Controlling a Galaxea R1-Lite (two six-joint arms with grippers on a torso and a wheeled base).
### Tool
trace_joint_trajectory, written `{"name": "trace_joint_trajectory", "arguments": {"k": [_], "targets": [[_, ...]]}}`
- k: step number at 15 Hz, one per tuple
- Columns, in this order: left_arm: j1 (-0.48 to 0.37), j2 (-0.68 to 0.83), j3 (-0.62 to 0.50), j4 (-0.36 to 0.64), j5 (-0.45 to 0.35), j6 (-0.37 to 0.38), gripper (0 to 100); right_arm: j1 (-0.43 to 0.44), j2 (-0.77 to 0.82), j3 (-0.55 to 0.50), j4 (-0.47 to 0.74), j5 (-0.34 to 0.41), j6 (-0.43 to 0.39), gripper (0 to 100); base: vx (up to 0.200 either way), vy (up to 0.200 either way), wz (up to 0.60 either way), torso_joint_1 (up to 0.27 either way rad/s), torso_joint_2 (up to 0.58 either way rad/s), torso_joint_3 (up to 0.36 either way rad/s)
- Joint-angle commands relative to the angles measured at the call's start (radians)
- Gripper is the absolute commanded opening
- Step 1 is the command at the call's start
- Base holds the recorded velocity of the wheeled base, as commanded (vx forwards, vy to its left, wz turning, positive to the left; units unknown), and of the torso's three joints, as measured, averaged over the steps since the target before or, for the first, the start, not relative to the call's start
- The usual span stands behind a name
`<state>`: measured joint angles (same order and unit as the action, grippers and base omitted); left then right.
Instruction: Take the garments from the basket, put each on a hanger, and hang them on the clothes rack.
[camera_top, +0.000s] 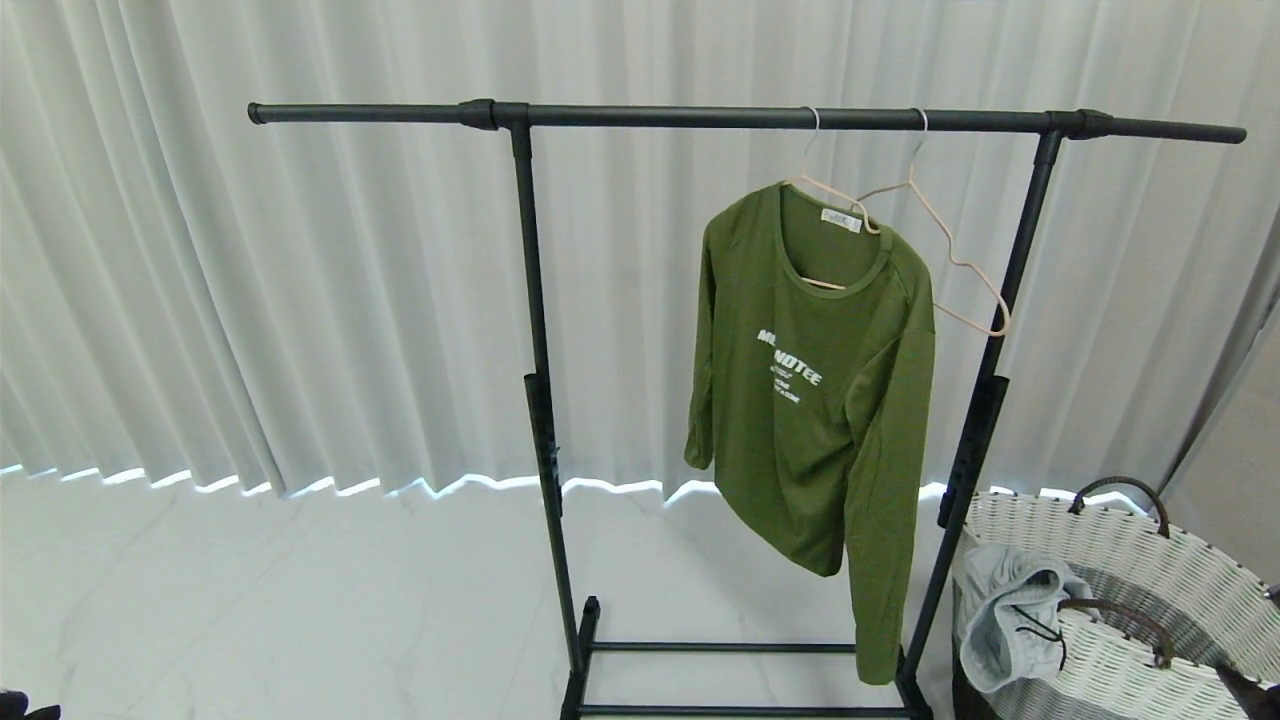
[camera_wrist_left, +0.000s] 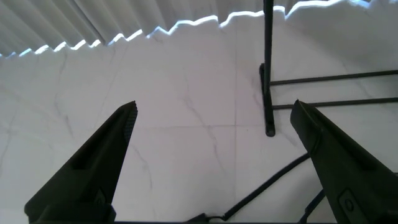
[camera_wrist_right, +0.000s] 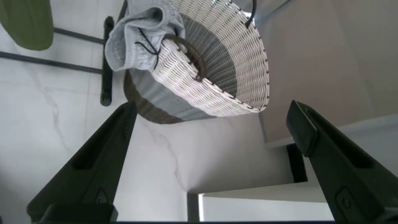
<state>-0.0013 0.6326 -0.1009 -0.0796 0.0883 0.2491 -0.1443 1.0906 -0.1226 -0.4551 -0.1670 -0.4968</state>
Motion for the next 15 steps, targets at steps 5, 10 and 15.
{"name": "trace_joint_trajectory", "arguments": {"k": [5, 10, 15], "targets": [[0.000, -0.031, 0.007, 0.001, -0.001, 0.024, 100, 0.000, 0.003, 0.003, 0.000, -0.008, -0.003, 100, 0.000, -0.200, 0.00, 0.000, 0.01, 0.002], [-0.006, -0.031, 0.006, 0.001, -0.001, 0.025, 100, 0.000, 0.002, 0.011, 0.000, -0.008, -0.003, 100, 0.040, -0.200, 0.00, 0.001, 0.00, 0.002], [-0.032, -0.025, 0.004, 0.001, -0.002, 0.027, 100, 0.000, 0.006, 0.011, 0.001, -0.006, -0.005, 100, 0.200, -0.040, 0.00, 0.000, 0.00, 0.005]]}}
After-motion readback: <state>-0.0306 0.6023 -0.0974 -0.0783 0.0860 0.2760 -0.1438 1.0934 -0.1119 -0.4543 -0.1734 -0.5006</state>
